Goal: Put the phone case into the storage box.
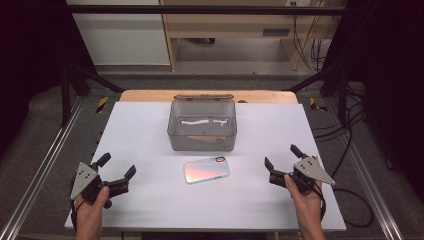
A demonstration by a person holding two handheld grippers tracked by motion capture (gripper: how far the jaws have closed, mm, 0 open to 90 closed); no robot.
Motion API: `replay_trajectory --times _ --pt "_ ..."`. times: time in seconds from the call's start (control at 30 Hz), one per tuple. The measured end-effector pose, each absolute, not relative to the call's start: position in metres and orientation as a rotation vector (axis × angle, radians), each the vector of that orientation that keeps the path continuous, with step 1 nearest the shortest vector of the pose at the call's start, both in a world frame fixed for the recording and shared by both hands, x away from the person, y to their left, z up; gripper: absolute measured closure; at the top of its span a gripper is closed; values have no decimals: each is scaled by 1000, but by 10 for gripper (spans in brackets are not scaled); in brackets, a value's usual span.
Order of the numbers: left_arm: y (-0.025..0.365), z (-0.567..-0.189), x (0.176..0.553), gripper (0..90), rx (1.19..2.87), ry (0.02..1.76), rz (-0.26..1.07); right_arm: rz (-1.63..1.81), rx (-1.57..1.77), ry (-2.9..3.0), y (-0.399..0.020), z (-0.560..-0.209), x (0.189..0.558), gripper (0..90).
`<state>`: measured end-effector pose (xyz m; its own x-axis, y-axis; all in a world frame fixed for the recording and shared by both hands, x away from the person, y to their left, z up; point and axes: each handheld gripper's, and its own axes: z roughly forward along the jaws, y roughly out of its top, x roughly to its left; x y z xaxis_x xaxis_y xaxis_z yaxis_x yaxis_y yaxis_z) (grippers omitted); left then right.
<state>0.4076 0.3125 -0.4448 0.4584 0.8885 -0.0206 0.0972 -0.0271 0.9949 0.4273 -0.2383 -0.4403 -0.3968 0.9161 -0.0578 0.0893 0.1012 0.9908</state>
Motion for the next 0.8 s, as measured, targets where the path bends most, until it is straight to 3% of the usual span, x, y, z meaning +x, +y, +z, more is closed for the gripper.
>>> replay_trajectory --times 0.8 --pt "309 -445 407 12 1499 908 796 1342 1108 1674 -238 -449 431 44"
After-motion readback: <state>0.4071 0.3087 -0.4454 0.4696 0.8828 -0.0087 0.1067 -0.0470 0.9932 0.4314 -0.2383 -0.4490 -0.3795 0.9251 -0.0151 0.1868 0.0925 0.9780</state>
